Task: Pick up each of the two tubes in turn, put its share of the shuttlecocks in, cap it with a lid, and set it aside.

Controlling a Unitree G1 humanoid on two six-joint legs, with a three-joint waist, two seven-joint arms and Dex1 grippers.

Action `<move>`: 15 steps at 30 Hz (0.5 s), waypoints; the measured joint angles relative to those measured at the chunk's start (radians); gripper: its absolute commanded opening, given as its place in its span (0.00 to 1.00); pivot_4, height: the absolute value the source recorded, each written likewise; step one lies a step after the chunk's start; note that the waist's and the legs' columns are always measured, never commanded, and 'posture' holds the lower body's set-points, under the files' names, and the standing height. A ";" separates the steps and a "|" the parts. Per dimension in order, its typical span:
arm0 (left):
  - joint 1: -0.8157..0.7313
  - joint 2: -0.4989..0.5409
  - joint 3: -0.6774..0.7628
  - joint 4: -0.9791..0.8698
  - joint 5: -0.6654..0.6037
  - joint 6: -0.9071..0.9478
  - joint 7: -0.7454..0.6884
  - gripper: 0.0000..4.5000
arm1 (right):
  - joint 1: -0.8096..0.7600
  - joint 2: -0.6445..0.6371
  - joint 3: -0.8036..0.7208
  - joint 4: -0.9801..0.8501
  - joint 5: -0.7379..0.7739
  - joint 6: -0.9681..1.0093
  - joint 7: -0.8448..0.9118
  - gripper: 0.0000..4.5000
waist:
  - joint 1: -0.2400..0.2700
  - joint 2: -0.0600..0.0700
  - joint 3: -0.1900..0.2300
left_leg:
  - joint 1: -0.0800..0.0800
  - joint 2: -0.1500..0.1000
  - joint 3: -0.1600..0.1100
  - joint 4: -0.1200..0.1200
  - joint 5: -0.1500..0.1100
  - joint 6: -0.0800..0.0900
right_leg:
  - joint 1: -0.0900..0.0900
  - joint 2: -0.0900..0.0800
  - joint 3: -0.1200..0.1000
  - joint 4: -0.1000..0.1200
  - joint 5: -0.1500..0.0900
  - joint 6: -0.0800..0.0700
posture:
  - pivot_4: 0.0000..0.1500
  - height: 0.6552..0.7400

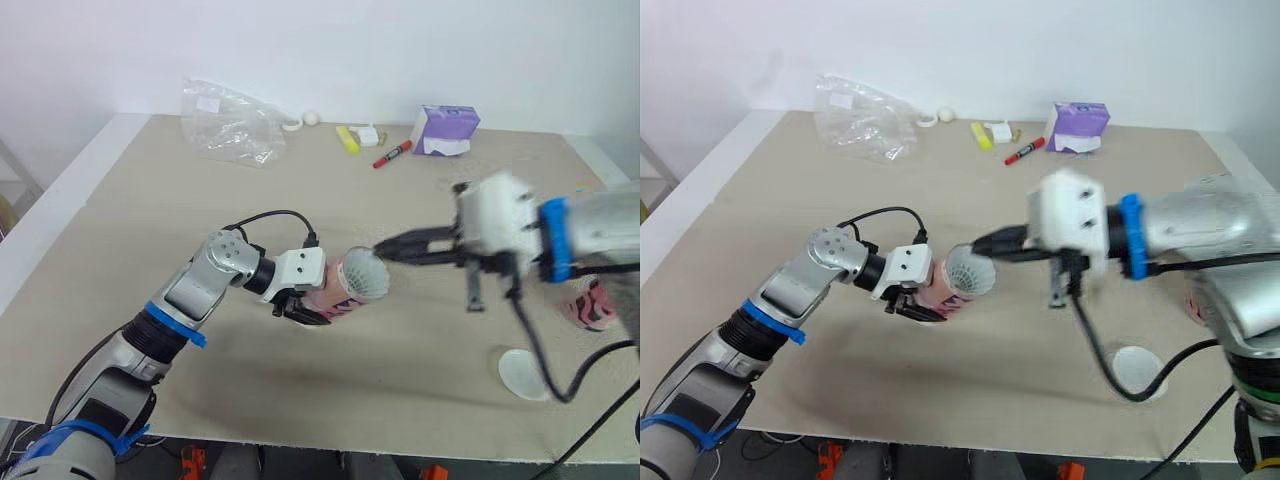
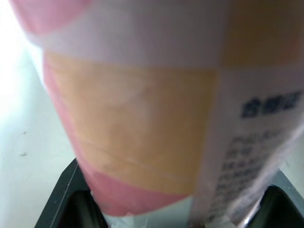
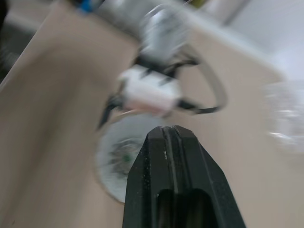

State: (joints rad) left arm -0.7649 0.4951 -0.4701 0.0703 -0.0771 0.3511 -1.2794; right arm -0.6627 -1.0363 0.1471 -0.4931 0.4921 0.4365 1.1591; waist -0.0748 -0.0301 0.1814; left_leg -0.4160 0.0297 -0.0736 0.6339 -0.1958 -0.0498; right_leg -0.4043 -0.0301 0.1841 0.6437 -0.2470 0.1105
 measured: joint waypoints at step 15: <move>-0.026 -0.002 -0.006 0.045 0.002 -0.020 -0.013 0.61 | -0.204 0.170 0.281 0.212 -0.327 -0.114 0.150 0.01 | -0.003 0.001 0.000 | 0.000 0.001 0.000 0.000 0.003 0.001 | -0.001 0.002 0.000 0.001 0.005 0.000 | 1.00 1.00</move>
State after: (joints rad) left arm -0.7904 0.4927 -0.4760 0.1148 -0.0751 0.3308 -1.2926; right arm -0.8665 -0.8659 0.4280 -0.2815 0.1653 0.3226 1.3093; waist -0.0776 -0.0293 0.1809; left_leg -0.4161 0.0308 -0.0738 0.6343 -0.1927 -0.0484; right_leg -0.4049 -0.0285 0.1837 0.6443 -0.2423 0.1108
